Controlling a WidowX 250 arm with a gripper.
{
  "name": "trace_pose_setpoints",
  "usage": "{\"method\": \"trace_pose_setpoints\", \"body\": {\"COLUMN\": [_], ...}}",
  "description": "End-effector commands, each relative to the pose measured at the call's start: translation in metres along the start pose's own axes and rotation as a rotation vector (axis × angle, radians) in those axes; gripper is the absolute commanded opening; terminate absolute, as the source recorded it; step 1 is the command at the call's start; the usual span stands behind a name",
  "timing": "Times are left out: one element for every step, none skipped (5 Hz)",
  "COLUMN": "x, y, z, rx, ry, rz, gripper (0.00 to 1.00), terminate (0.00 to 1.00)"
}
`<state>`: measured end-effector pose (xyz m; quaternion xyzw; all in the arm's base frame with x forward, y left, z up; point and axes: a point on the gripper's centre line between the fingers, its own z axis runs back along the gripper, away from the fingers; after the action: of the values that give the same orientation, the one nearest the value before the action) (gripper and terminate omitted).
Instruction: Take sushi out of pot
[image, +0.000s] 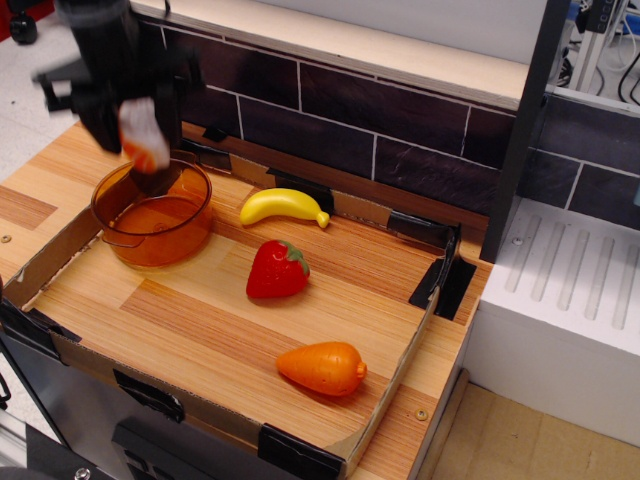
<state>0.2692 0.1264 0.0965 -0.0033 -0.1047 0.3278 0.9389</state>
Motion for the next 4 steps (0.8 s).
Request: {"method": "trace_pose_setpoints", "body": {"x": [-0.026, -0.046, -0.061, -0.073], "y": [-0.053, -0.085, -0.11, -0.12], "z": [0.022, 0.005, -0.013, -0.029], "rx": [-0.015, 0.0, 0.049, 0.068], "ry": [0.048, 0.072, 0.073, 0.084], "rz": [-0.198, -0.288, -0.412, -0.547], "gripper": [0.0, 0.0, 0.0, 0.0], "terminate": [0.0, 0.0, 0.0, 0.0]}}
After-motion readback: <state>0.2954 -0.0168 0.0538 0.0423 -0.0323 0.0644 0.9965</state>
